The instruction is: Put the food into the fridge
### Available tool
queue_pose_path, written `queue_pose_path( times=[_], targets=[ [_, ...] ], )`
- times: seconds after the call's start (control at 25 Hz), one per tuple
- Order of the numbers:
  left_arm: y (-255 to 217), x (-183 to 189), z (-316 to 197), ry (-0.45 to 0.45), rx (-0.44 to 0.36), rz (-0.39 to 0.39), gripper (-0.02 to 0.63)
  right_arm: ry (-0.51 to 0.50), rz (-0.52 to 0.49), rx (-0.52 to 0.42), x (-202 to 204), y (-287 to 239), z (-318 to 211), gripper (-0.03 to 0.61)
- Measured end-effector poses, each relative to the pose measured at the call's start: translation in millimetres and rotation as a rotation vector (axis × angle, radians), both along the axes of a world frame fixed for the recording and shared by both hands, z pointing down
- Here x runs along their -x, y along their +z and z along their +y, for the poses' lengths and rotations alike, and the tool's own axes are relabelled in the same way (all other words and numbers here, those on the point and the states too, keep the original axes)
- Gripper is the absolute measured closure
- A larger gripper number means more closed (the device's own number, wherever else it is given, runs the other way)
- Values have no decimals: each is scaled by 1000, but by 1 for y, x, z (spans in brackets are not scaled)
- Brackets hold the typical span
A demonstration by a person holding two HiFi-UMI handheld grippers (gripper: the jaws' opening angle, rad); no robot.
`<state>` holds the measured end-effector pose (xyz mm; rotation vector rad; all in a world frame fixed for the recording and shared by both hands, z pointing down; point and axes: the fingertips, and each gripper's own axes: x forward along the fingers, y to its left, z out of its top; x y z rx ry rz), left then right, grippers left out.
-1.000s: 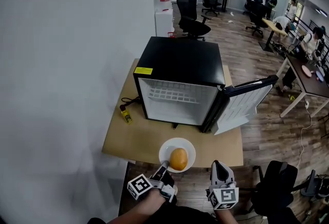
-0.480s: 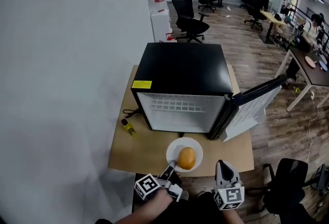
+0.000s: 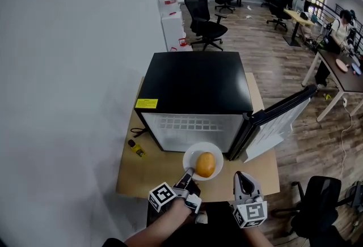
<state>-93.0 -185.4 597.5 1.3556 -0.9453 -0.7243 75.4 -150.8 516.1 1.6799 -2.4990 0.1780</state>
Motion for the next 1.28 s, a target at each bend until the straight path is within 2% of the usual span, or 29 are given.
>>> queue_pose_path(
  times=[0.56, 0.72, 0.92, 1.28],
  targets=[
    [2, -20, -96, 18, 11, -12, 592, 33, -13, 27, -15, -2, -79, 518],
    [0, -28, -119, 24, 7, -18, 593, 19, 8, 30, -13, 3, -90, 518],
    [5, -33, -146, 24, 1, -63, 592, 8, 5, 38, -10, 7, -102, 518],
    [17, -40, -177, 19, 19, -59, 592, -8, 10, 55, -8, 16, -112, 518]
  ],
)
